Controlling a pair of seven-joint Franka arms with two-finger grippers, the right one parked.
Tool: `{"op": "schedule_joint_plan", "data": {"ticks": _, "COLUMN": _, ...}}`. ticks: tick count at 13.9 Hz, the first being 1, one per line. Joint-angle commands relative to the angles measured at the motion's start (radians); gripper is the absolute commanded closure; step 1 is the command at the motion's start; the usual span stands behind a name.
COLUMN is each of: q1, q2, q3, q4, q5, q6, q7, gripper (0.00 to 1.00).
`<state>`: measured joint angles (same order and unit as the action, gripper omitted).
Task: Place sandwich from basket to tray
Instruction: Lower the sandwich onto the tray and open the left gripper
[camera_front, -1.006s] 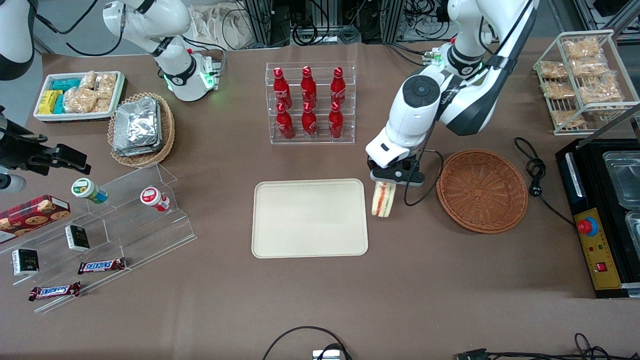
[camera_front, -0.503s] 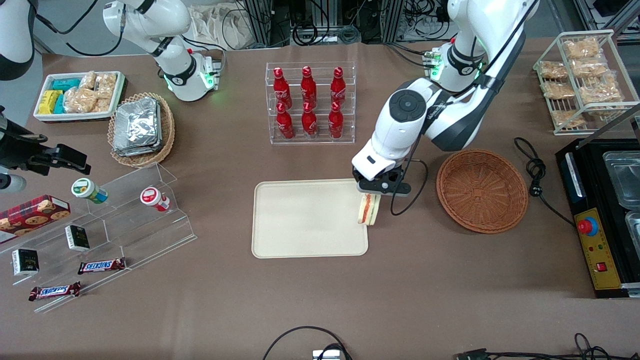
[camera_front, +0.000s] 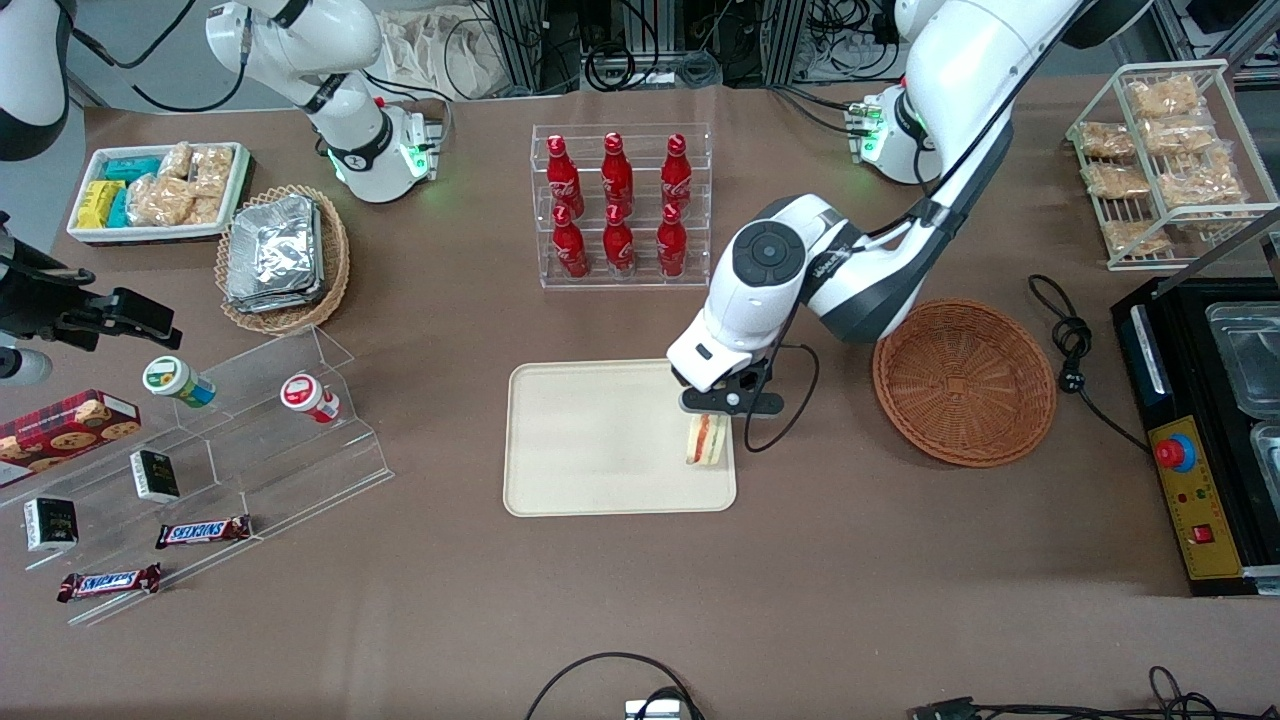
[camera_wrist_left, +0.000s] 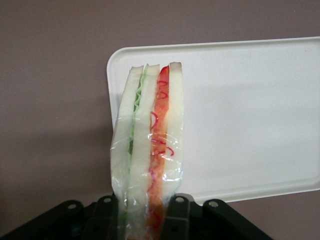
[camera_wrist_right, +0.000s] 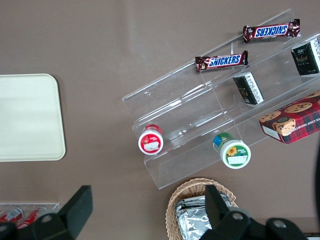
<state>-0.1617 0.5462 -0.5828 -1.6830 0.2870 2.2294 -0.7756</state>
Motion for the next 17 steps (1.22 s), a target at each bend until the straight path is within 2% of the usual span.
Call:
{"op": "schedule_joint_plan", "data": {"ticks": 1, "q1": -0.044, "q2": 0.069, "q3": 0.011, "q4": 0.084, "q5": 0.055, "q6": -0.033, "q7": -0.060, "gripper": 0.71}}
{"op": "schedule_joint_plan", "data": {"ticks": 4, "q1": -0.048, "q2": 0.119, "q3": 0.011, "q4": 0.089, "q5": 0.144, "q6": -0.031, "q7": -0.148, "gripper": 0.71}}
{"op": "schedule_joint_plan", "data": {"ticks": 8, "q1": -0.053, "q2": 0.201, "q3": 0.009, "q4": 0.138, "q5": 0.162, "q6": -0.027, "q7": -0.154, "gripper": 0.71}}
{"op": "schedule_joint_plan", "data": {"ticks": 10, "q1": -0.114, "q2": 0.230, "q3": 0.023, "q4": 0.175, "q5": 0.188, "q6": -0.028, "q7": -0.163, "gripper": 0.70}}
{"op": "schedule_joint_plan", "data": {"ticks": 15, "q1": -0.130, "q2": 0.241, "q3": 0.038, "q4": 0.175, "q5": 0.193, "q6": -0.027, "q7": -0.163, "gripper": 0.69}}
{"op": "schedule_joint_plan", "data": {"ticks": 17, "q1": -0.130, "q2": 0.247, "q3": 0.040, "q4": 0.174, "q5": 0.193, "q6": -0.030, "q7": -0.152, "gripper": 0.61}}
